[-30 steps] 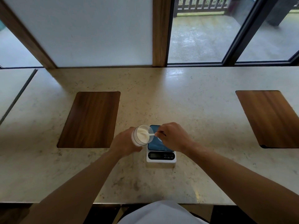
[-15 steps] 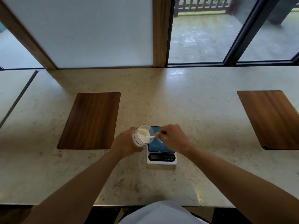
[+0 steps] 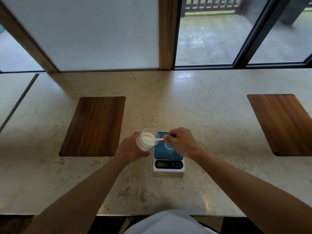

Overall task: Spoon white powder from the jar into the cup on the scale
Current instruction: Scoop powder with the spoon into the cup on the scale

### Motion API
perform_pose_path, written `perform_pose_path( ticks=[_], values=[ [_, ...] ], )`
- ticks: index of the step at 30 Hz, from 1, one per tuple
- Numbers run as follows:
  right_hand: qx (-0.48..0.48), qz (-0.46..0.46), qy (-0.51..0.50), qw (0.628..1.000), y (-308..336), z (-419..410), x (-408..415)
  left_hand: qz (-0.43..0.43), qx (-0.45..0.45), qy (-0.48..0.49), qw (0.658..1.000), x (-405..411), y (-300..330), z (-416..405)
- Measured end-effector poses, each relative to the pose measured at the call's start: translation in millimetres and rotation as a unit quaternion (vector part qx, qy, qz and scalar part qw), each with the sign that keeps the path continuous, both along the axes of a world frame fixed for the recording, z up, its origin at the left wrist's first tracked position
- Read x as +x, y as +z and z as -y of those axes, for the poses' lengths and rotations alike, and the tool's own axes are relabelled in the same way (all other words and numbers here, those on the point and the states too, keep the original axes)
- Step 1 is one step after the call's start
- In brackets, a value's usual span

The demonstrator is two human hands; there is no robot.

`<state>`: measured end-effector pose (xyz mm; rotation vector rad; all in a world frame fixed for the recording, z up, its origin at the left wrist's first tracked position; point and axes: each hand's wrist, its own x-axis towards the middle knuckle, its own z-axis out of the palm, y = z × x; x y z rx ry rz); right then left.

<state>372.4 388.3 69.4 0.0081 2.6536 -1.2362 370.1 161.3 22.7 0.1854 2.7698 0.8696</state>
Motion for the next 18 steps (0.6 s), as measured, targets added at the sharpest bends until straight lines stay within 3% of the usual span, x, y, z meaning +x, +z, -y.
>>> perform_pose_path(
  ticks=[18],
  values=[
    [-0.022,-0.023,-0.030,0.999,23,-31,6,0.057,0.005,0.051,0.997,0,-3,0]
  ],
)
